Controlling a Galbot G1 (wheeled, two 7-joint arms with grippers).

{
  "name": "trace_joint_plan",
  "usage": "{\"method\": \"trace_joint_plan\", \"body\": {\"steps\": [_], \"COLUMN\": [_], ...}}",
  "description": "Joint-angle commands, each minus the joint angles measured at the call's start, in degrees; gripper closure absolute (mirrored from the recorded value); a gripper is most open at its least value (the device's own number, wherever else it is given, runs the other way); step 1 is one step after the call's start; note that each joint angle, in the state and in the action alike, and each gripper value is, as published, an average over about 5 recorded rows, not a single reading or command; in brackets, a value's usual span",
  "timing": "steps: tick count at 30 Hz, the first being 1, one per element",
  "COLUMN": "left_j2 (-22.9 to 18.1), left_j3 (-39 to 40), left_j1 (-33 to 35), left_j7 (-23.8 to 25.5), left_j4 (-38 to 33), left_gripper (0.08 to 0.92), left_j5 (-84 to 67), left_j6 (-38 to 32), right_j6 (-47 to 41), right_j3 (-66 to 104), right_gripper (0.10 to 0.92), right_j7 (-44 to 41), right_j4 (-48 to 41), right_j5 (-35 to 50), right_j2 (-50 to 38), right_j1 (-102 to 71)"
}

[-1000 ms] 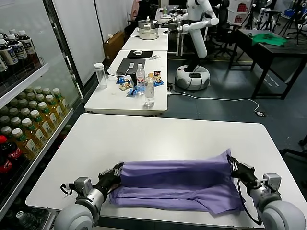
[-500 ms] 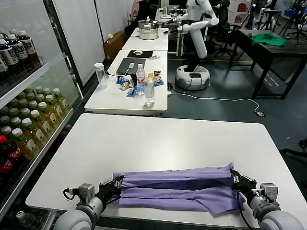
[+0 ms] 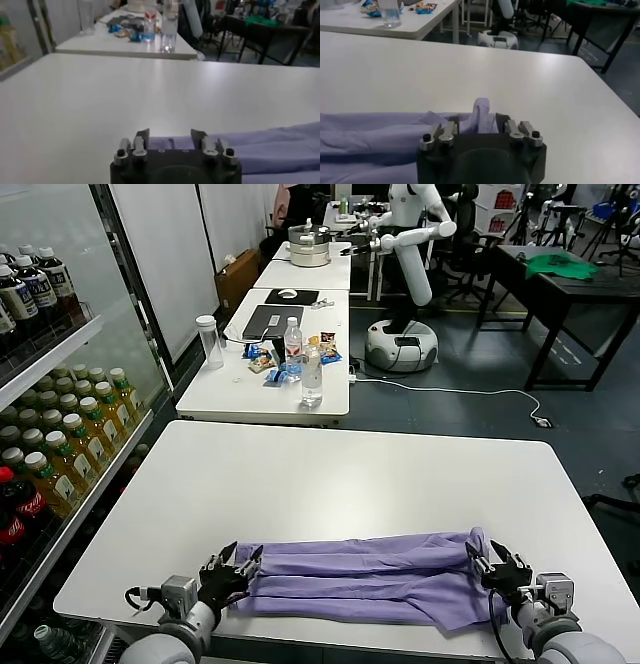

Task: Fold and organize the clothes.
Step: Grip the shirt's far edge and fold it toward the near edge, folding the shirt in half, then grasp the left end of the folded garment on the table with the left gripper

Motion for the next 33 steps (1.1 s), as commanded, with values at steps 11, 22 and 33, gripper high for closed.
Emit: {"method": "trace_joint_plan", "body": {"steps": [11, 22, 33], "left_j2": [-13.77, -14.20, -3.63], "left_j3": [5.74, 5.23, -8.43], "left_j1": [4.19, 4.08, 1.71], "left_j7": [-6.66, -6.06, -2.39], "left_j4": [6.79, 8.81, 6.08], "left_gripper": [0.208, 0.517, 0.815], "left_j5": [18.24, 16.60, 7.82], "left_j6": [-4.63, -4.48, -3.92], "right_j6": [1.29, 1.30, 1.30], "right_j3": [1.87, 2.15, 2.64], "right_gripper": [0.203, 0.203, 0.203], "right_j7": [-1.39, -1.54, -1.61], "right_j4": [3.95, 3.76, 3.94], "right_j5": [-2.40, -2.34, -2.00], "right_j2": [0.98, 1.01, 0.78], "right_j1": [-2.48, -2.18, -1.62]}}
